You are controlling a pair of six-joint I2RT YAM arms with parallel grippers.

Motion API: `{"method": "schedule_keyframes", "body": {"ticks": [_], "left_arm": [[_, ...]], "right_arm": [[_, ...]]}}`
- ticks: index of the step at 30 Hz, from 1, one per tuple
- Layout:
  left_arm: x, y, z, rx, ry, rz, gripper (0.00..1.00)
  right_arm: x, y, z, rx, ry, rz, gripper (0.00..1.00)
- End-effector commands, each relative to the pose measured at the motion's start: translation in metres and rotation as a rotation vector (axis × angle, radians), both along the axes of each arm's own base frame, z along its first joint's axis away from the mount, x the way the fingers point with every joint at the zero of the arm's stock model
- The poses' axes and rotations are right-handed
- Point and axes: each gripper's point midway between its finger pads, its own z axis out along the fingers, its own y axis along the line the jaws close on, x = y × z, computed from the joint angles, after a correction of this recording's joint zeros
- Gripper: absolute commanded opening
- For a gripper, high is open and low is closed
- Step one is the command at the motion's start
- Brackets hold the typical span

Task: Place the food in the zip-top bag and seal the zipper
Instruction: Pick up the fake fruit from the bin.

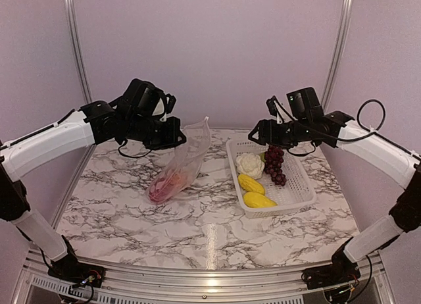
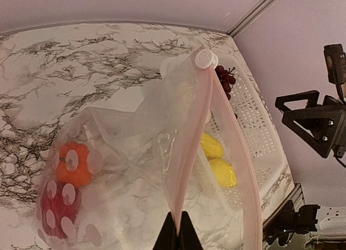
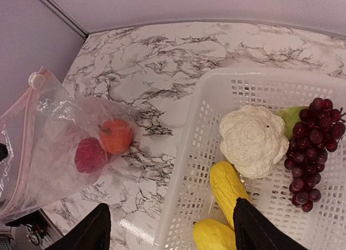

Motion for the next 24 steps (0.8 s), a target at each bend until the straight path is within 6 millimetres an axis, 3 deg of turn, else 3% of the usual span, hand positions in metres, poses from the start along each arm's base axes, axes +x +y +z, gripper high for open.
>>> {"method": "schedule_keyframes", "body": {"ticks": [1, 5, 16, 24], "left_arm": [[-0.001, -0.011, 0.010, -0.073, 0.004, -0.021, 0.00], [-0.002, -0.008, 0.005, -0.045, 0.002, -0.021, 0.00], [-0.001, 0.002, 0.013, 0.062, -0.044, -0.050, 0.00], [-0.004, 0.005, 0.008, 0.074, -0.036, -0.056, 0.00]], "right_arm": [[-0.011, -0.004, -0.024, -0.140, 0.115, 0.089, 0.73], [-0.023, -0.016, -0.043, -0.242, 0.184, 0.110, 0.70], [-0.063, -0.021, -0.109, -0.312, 0.407, 0.207, 0.65], [-0.072, -0.023, -0.142, -0.414, 0.480, 0.265, 0.64]]}}
